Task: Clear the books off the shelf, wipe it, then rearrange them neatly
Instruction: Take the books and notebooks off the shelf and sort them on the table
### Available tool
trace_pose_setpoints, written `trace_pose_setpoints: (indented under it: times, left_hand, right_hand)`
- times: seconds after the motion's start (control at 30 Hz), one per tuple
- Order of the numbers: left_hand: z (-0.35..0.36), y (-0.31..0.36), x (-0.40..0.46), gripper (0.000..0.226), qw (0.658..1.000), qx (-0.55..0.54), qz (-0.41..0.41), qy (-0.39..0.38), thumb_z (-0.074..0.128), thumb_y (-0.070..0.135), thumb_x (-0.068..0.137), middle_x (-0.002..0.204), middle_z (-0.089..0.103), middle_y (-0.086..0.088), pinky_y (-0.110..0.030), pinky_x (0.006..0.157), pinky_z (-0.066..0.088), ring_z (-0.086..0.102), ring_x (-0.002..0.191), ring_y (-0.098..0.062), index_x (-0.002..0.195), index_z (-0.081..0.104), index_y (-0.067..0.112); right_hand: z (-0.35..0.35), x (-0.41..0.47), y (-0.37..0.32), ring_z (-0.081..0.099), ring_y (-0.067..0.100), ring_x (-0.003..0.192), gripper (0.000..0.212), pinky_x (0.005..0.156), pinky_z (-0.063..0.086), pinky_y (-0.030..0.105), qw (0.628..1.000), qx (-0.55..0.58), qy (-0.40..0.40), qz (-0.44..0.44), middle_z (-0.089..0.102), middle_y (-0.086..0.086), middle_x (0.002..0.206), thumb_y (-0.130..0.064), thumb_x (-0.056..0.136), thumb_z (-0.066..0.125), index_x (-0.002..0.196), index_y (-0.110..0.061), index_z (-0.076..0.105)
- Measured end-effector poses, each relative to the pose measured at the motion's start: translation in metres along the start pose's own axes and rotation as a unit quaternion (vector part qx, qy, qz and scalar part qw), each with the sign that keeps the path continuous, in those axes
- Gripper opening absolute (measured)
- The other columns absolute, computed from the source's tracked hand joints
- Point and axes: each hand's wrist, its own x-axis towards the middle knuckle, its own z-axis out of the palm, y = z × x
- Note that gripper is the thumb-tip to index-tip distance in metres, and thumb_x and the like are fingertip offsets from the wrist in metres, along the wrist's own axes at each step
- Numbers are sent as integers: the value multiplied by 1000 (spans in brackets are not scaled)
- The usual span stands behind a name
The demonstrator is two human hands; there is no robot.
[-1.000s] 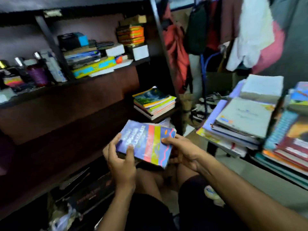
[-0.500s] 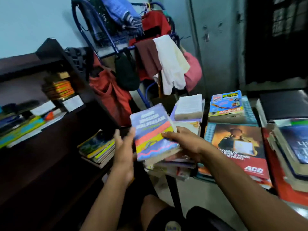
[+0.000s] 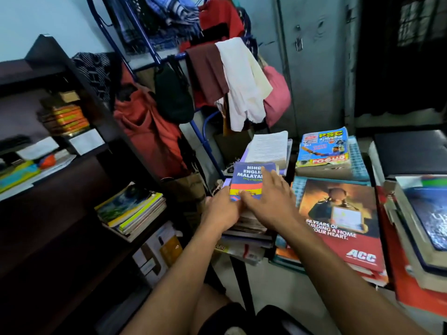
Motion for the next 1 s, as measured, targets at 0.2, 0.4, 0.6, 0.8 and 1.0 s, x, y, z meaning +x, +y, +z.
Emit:
trace_pose_setpoints:
  times: [0.2,0.4,0.6,0.8,1.0]
  left_hand:
    - [-39,-62,-2,35,988,-83,-22,128,61,47,96,117,71,-3,-42,94,53,65,110,-24,121,68,23]
    - [-98,-192,-37,43,962,-8,-77,263,66,43,95,130,60,-1,-42,95,52,59,118,-22,133,59,24]
    - [-132,-309,-62,97,973,-20,-117,196,75,49,87,166,16,3,-46,118,34,25,150,-25,159,11,41]
    - [-129,-339,-53,112,982,-3,-107,155,72,51,89,170,11,9,-51,117,36,28,152,-21,150,-22,58]
    - [-128,-350,-48,109,984,19,-123,124,67,53,91,167,25,4,-47,117,34,33,149,-22,156,-20,42]
  right_hand:
    - [37,-42,-39,46,24,129,59,110,37,43,969,95,51,-221,53,1,128,-51,82,49,132,-19,52]
    - [103,-60,-60,58,0,114,49,97,49,30,949,177,-173,-194,61,-14,117,-59,78,62,122,-38,51]
    - [184,10,-107,61,15,108,56,96,50,35,953,167,-238,-80,60,-7,115,-39,91,72,137,-25,45]
    - [237,79,-149,56,19,117,53,102,46,39,948,233,-216,18,57,1,130,-40,96,64,140,-17,45]
    - [284,92,-156,60,20,108,59,100,49,47,948,298,-88,70,66,-1,116,-63,76,57,120,-23,62]
